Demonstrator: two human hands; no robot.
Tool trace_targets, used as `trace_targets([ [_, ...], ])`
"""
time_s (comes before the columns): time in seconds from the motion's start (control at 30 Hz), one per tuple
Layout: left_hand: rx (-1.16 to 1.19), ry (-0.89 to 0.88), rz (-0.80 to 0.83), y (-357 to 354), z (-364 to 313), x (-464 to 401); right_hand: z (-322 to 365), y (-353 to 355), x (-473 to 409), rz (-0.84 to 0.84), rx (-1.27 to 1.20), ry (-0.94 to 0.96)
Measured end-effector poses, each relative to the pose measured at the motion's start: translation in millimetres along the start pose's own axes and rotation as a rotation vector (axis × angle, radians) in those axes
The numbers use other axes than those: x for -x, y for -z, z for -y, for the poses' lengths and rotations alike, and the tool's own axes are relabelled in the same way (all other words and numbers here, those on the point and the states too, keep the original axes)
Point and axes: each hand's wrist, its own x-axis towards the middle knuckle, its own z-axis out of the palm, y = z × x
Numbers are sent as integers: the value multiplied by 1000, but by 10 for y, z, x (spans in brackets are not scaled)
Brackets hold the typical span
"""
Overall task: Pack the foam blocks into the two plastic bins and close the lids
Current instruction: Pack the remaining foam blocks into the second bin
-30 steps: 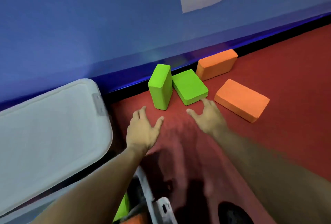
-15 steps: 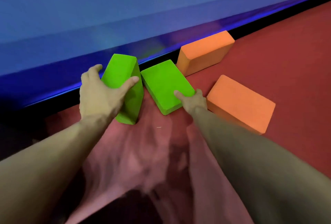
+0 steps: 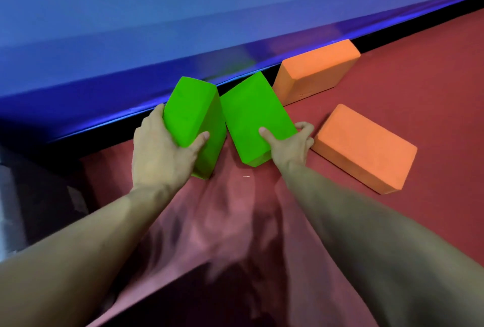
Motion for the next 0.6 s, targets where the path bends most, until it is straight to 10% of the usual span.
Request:
trace_targets([
  [0.6, 269, -2, -241, 3758, -648, 3047, 1350, 2342, 3897, -38, 120, 442],
])
